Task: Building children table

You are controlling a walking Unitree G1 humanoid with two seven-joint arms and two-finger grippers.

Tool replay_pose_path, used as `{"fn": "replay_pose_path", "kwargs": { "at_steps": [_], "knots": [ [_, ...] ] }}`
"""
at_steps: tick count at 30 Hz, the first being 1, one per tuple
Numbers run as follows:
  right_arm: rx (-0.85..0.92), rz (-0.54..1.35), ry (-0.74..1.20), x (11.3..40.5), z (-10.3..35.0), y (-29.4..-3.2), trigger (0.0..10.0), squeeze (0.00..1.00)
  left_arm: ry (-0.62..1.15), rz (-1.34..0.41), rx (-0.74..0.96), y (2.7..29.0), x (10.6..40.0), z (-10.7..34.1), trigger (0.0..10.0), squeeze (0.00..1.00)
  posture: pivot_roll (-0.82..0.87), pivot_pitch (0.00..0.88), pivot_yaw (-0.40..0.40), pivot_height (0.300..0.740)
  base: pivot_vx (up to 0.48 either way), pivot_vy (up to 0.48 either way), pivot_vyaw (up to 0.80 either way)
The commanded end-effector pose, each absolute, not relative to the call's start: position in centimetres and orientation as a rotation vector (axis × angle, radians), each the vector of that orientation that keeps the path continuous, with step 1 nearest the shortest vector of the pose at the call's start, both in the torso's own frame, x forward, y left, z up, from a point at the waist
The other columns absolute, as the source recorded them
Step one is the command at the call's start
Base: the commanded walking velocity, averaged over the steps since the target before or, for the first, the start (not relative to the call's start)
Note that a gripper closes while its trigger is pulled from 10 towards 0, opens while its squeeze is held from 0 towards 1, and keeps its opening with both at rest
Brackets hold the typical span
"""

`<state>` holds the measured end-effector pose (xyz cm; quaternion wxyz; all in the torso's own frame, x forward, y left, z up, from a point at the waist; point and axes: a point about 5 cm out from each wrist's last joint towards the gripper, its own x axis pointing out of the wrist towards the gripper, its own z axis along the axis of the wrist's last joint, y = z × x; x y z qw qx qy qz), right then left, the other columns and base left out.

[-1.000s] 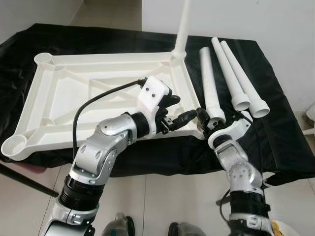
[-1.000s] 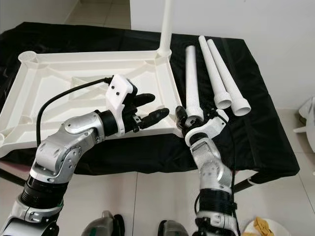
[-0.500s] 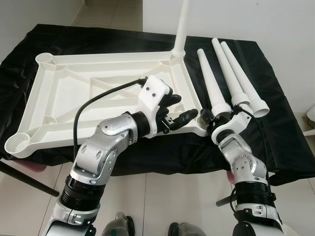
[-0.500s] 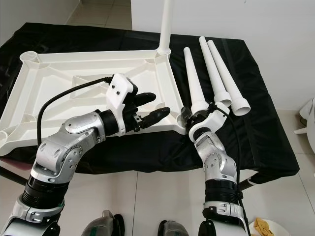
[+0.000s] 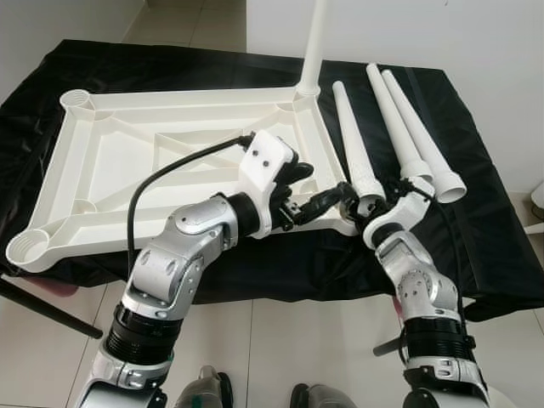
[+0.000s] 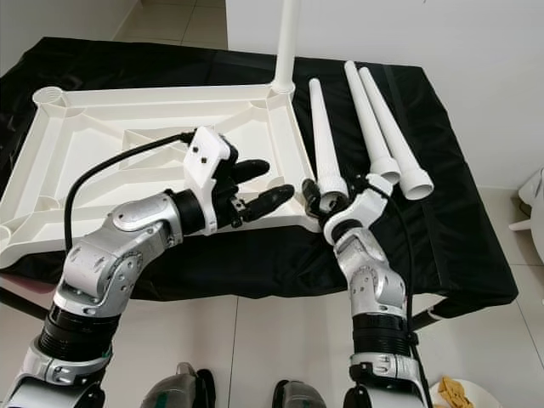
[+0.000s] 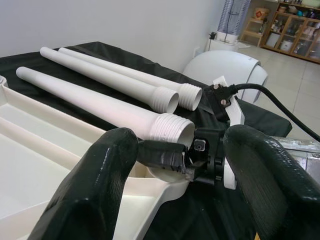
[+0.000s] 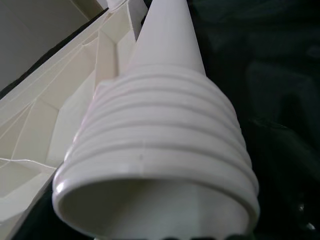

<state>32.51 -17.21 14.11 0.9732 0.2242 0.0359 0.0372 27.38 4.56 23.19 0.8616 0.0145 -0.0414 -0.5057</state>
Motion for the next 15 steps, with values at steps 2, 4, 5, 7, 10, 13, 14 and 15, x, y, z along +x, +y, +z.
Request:
{"fn": "replay_pose_path", "kwargs": {
  "at_steps": [2, 4, 5, 7, 10, 13, 14, 15],
  "knots": [
    [0.426, 0.060, 0.068, 32.2, 14.0, -17.4, 10.0, 0.00, -0.094, -1.007, 0.035, 4.5, 27.5, 23.4, 10.0, 0.00, 0.02, 0.106, -0.004, 0.740, 0.000, 0.000, 0.00],
    [0.429, 0.057, 0.058, 32.2, 14.1, -17.5, 10.0, 0.00, -0.093, -1.006, 0.033, 4.5, 27.5, 23.3, 10.0, 0.00, 0.02, 0.106, -0.004, 0.740, 0.000, 0.000, 0.00],
    [0.429, 0.057, 0.058, 32.2, 14.1, -17.5, 10.0, 0.00, -0.093, -1.006, 0.033, 4.5, 27.5, 23.3, 10.0, 0.00, 0.02, 0.106, -0.004, 0.740, 0.000, 0.000, 0.00],
    [0.436, 0.050, 0.017, 32.3, 14.6, -17.7, 10.0, 0.00, -0.093, -1.007, 0.031, 4.5, 27.5, 23.3, 10.0, 0.00, 0.02, 0.106, -0.003, 0.740, 0.000, 0.000, 0.00],
    [0.435, 0.049, -0.037, 32.3, 15.4, -17.9, 10.0, 0.00, -0.093, -1.009, 0.031, 4.5, 27.5, 23.3, 10.0, 0.00, 0.02, 0.107, -0.003, 0.740, 0.000, 0.000, 0.00],
    [0.449, 0.045, -0.087, 32.3, 16.2, -18.1, 10.0, 0.00, -0.092, -1.011, 0.031, 4.4, 27.5, 23.3, 10.0, 0.00, 0.02, 0.105, -0.003, 0.740, 0.000, 0.000, 0.00],
    [0.459, 0.050, -0.090, 32.4, 16.3, -18.1, 10.0, 0.00, -0.091, -1.012, 0.031, 4.4, 27.4, 23.3, 10.0, 0.00, 0.02, 0.105, -0.003, 0.740, 0.000, 0.000, 0.00],
    [0.446, 0.047, -0.083, 32.4, 16.2, -18.1, 10.0, 0.00, -0.091, -1.015, 0.032, 4.4, 27.4, 23.3, 10.0, 0.00, 0.02, 0.105, -0.003, 0.740, 0.000, 0.000, 0.00]
  ]
}}
